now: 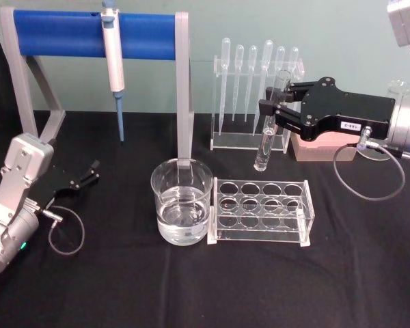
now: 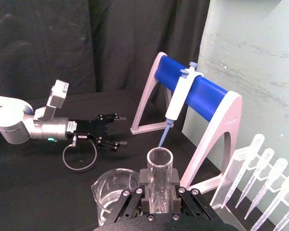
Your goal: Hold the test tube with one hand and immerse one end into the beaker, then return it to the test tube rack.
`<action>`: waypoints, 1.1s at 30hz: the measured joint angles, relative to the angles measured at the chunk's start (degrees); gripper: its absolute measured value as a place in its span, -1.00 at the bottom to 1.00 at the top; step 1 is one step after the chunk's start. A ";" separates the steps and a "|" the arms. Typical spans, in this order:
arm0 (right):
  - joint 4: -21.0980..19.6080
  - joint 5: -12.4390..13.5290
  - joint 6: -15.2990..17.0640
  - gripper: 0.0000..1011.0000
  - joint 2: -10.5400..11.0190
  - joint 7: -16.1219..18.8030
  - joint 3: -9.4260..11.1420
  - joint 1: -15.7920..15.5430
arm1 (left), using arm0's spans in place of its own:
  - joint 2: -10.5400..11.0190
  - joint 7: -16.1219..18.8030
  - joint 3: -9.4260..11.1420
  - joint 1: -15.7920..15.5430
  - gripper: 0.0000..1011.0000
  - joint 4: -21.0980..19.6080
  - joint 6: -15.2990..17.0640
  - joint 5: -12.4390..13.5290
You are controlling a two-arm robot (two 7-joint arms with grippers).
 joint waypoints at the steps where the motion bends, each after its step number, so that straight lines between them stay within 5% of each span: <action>1: 0.00 0.00 0.00 -0.54 0.00 0.00 0.00 0.00 | 0.00 0.00 0.00 0.00 0.98 0.00 0.00 0.00; 33: 0.00 0.00 0.00 -0.54 0.00 0.00 0.00 0.00 | 0.00 0.00 0.00 0.00 0.98 0.00 0.00 0.00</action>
